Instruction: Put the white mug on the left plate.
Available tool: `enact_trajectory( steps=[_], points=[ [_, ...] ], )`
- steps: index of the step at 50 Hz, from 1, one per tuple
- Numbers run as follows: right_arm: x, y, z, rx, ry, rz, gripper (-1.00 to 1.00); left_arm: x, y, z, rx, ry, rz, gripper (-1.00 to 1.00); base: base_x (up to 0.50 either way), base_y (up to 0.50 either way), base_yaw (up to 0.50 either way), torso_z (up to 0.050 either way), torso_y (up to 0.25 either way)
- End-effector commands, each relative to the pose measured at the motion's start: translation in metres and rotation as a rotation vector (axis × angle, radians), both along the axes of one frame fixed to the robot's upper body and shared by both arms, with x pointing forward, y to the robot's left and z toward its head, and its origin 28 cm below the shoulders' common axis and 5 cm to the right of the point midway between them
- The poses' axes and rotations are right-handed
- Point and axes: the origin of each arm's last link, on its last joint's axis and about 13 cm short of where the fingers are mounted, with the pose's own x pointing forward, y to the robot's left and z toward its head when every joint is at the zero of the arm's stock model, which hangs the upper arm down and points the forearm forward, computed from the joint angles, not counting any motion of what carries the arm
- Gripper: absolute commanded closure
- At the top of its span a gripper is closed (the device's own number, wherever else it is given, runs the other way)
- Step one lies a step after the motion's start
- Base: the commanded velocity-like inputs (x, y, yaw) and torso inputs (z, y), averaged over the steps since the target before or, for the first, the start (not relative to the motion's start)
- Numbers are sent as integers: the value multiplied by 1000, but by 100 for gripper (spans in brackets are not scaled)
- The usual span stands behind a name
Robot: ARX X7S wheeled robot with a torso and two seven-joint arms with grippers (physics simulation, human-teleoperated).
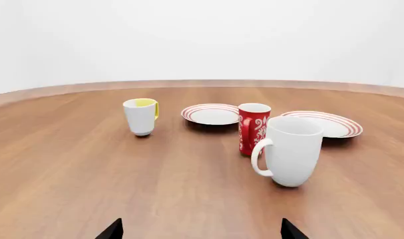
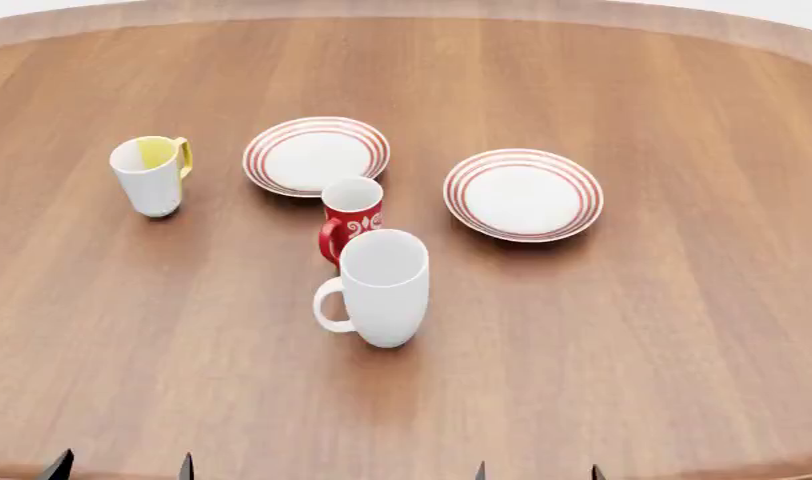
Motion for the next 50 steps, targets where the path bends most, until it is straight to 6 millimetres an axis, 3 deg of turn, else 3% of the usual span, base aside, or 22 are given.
enact_trajectory(
  steps=[1,5,11,18,50],
  points=[
    [0,0,0,0,0,0,-100,-1,0,2,0,0,0,-100,0,0,0,0,0],
    [-4,-4,7,-38,8,-4,-100,-3,2,9,13,-9,-17,-100,0,0,0,0,0],
    [-9,-7,27,-115,-23,6,-100,-12,7,41,69,-53,-32,-100,0,0,0,0,0],
    [-9,-6,48,-172,-69,11,-100,-18,11,62,107,-97,-45,-100,83,41,0,0,0],
    [-5,-2,49,-167,-68,21,-100,-20,13,54,123,-74,-61,-100,329,105,0,0,0]
  ],
)
